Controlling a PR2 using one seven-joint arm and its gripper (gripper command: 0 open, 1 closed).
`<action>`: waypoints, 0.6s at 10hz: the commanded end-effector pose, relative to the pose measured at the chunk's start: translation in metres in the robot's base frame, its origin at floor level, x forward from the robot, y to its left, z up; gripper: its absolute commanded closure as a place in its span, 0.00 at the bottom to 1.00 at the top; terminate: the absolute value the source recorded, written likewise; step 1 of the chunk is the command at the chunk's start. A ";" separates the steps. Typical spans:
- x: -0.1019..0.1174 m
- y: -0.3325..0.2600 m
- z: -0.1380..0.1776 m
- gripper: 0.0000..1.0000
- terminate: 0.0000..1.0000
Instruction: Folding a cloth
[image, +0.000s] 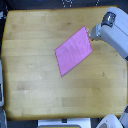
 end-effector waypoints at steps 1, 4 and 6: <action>0.002 0.001 -0.001 0.00 0.00; 0.027 0.019 -0.018 0.00 0.00; 0.049 0.036 -0.042 0.00 0.00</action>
